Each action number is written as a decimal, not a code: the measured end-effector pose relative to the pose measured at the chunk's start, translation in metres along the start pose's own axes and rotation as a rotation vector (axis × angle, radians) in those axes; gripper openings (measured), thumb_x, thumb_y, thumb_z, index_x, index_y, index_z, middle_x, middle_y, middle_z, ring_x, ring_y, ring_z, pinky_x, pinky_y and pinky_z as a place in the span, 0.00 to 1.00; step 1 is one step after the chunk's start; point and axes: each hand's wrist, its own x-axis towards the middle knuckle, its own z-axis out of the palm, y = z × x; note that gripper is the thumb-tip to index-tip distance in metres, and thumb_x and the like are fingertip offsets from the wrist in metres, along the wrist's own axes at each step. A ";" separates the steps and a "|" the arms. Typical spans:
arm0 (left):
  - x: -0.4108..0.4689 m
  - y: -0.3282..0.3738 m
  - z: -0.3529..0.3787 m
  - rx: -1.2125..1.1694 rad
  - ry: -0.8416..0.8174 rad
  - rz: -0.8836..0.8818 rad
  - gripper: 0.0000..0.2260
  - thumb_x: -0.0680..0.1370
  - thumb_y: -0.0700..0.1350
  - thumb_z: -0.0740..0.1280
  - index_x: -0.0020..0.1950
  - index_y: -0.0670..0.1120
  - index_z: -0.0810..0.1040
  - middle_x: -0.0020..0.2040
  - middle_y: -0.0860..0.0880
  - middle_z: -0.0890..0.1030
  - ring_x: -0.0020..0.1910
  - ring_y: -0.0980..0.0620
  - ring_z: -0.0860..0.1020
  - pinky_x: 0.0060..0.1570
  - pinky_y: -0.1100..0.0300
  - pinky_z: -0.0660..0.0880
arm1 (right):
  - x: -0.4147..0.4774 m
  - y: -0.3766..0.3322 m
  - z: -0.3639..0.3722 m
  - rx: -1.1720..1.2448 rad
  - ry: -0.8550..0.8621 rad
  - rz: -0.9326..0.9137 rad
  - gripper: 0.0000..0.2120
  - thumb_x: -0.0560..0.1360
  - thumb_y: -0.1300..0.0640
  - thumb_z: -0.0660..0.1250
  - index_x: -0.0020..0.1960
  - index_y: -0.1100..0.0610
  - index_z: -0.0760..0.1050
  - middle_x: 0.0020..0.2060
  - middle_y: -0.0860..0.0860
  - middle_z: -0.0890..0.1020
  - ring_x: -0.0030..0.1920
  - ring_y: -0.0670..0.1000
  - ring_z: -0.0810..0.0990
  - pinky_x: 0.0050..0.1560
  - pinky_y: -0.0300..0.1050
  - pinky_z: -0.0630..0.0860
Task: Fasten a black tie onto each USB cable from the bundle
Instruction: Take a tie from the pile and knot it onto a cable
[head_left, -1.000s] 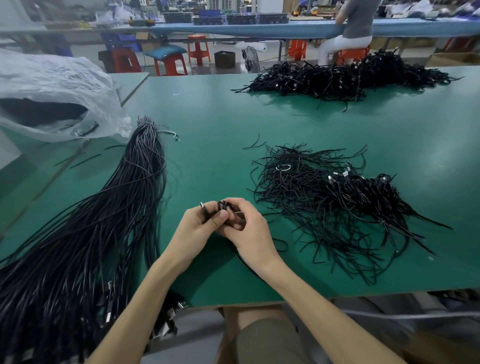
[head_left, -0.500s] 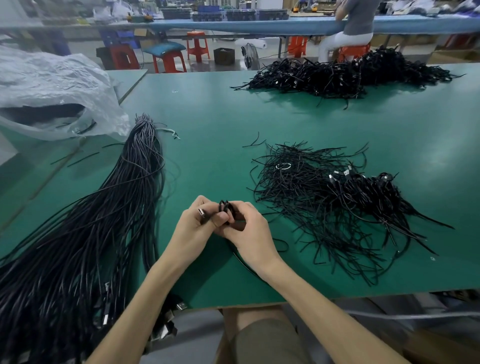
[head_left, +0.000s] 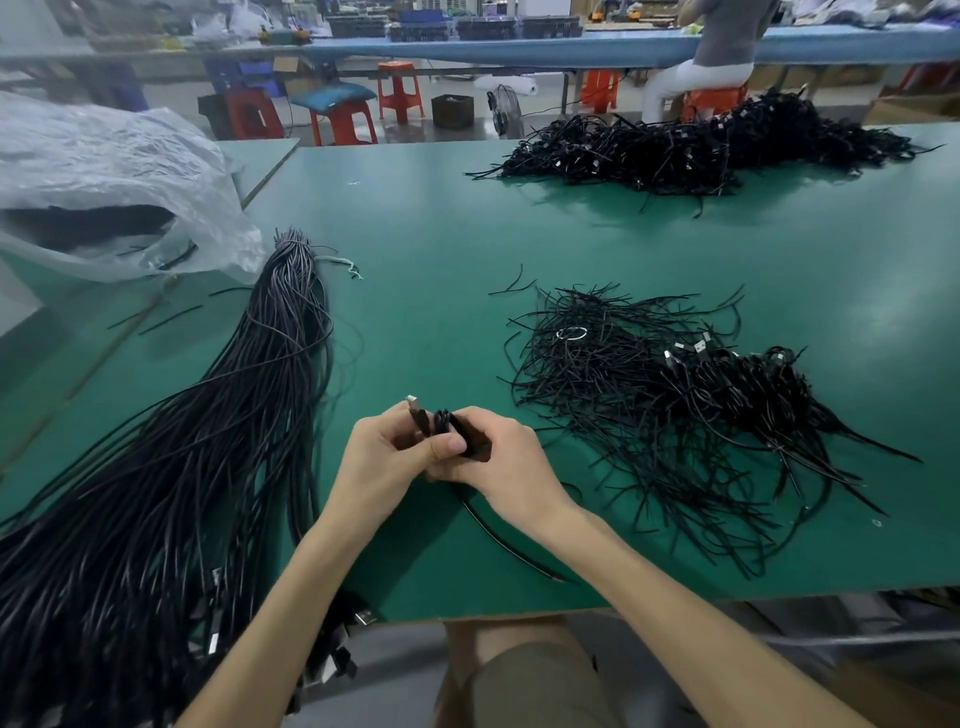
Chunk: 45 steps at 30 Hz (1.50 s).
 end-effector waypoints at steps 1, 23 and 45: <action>0.000 -0.001 0.000 -0.009 0.006 -0.010 0.13 0.68 0.48 0.77 0.46 0.40 0.86 0.45 0.33 0.83 0.45 0.34 0.82 0.50 0.36 0.78 | -0.001 0.000 0.001 -0.009 0.003 -0.007 0.14 0.69 0.58 0.81 0.53 0.54 0.82 0.44 0.48 0.86 0.47 0.47 0.82 0.49 0.38 0.77; -0.002 -0.005 -0.005 -0.103 0.054 -0.052 0.10 0.67 0.54 0.78 0.45 0.52 0.89 0.44 0.48 0.88 0.46 0.53 0.86 0.47 0.64 0.79 | -0.015 -0.006 0.014 -0.322 -0.020 -0.111 0.03 0.85 0.58 0.57 0.57 0.55 0.69 0.52 0.54 0.80 0.48 0.57 0.78 0.50 0.61 0.75; -0.001 -0.008 0.001 0.135 0.005 0.039 0.12 0.78 0.54 0.68 0.52 0.46 0.84 0.42 0.54 0.86 0.39 0.55 0.82 0.42 0.64 0.75 | -0.017 -0.005 0.023 -0.628 0.061 -0.126 0.11 0.83 0.68 0.55 0.62 0.59 0.71 0.56 0.56 0.80 0.51 0.58 0.80 0.51 0.54 0.78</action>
